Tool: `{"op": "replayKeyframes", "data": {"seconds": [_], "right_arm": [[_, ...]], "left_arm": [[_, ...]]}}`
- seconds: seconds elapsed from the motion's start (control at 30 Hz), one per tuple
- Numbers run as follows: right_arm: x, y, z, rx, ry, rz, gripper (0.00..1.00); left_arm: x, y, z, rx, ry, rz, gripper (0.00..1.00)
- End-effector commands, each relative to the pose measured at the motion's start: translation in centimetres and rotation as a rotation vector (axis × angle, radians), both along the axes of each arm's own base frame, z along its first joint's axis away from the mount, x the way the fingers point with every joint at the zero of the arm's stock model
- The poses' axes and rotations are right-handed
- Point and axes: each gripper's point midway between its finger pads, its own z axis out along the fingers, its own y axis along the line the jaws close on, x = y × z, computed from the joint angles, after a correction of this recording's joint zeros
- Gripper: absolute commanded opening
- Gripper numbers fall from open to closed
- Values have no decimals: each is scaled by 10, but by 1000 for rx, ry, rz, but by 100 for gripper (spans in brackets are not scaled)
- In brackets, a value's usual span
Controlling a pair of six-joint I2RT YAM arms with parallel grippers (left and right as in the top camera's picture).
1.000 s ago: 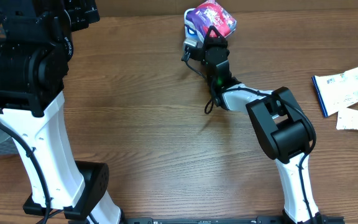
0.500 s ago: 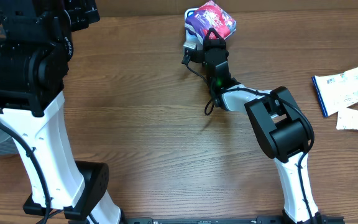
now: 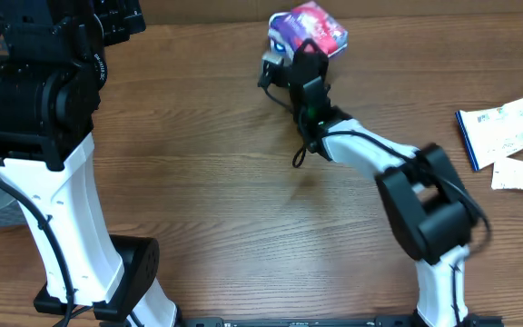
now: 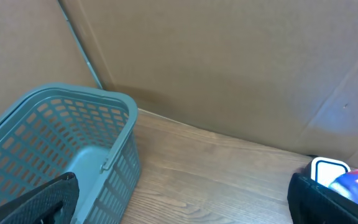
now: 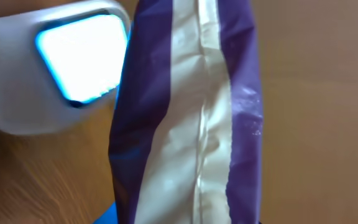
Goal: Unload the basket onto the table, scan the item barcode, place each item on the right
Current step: 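Hold the pack in front of the scanner with the right gripper, then carry the pack right and drop it on the pile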
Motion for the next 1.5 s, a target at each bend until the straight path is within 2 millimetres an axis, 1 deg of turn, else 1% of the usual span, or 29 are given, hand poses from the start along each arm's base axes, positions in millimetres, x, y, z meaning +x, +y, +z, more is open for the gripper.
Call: {"op": "replayKeyframes", "data": {"seconds": [0.0,0.03,0.1,0.17,0.23,0.3,0.33,0.4,0.43,0.47,0.5,0.53,0.6,0.63,0.67,0.73,0.77,0.87,1.0,1.03,1.07,1.13,1.17,1.2,1.27,1.37,1.4,1.43,1.47], "right_arm": [[-19,-50,105,362,-209,-231,15],[-24,-65,116,459,-235,-286,17],[-35,-99,128,631,-281,-405,18],[-45,-134,125,746,-299,-531,18],[-53,-167,108,858,-281,-652,21],[-65,-201,77,949,-227,-793,21],[-77,-221,50,1027,-168,-907,21],[-96,-249,10,1148,-75,-1073,19],[-107,-267,-12,1209,-32,-1173,17],[-115,-283,-27,1257,-1,-1248,17],[-121,-292,-36,1287,28,-1291,14],[-129,-308,-50,1332,71,-1355,13],[-137,-329,-63,1395,113,-1416,13],[-143,-349,-70,1479,139,-1453,13],[-145,-357,-71,1528,168,-1448,14],[-144,-364,-71,1636,255,-1386,29],[-143,-365,-71,1688,295,-1349,33],[-142,-367,-63,1844,393,-1234,37],[-145,-381,-53,1977,417,-1153,36],[-145,-381,-50,1983,435,-1107,45],[-144,-382,-45,1977,453,-1055,63],[-145,-388,-36,1942,451,-1020,87],[-146,-392,-29,1916,439,-1010,100],[-147,-397,-21,1901,417,-1014,100],[-149,-408,2,1871,347,-1018,100],[-155,-429,56,1817,193,-993,100],[-158,-436,79,1791,123,-979,100],[-163,-443,106,1761,43,-959,100],[-167,-448,131,1739,-31,-934,100]], "left_arm": [[4,5,-3,16,11,12,100],[4,5,-3,16,11,12,100],[4,5,-3,16,11,12,100],[4,5,-3,16,11,12,100],[4,5,-3,16,11,12,100],[4,5,-3,15,11,12,100],[4,5,-3,16,11,12,100],[4,5,-3,16,11,12,100],[4,5,-3,16,11,12,100],[4,5,-3,15,11,12,100],[4,5,-3,16,11,12,100],[4,5,-3,15,11,12,100],[4,5,-3,16,11,12,100],[4,5,-3,16,11,12,100],[4,5,-3,16,11,12,100],[4,5,-3,16,11,12,100],[4,5,-3,16,11,12,100],[4,5,-3,16,11,12,100],[4,5,-3,16,11,12,100],[4,5,-3,16,11,12,100],[4,5,-3,16,11,12,100],[4,5,-3,16,11,12,100],[4,5,-3,16,11,12,100],[4,5,-3,16,11,12,100],[4,5,-3,16,11,12,100],[4,5,-3,16,11,12,100],[4,5,-3,16,11,12,100],[4,5,-2,17,8,14,100],[7,5,3,15,-17,18,100]]}}
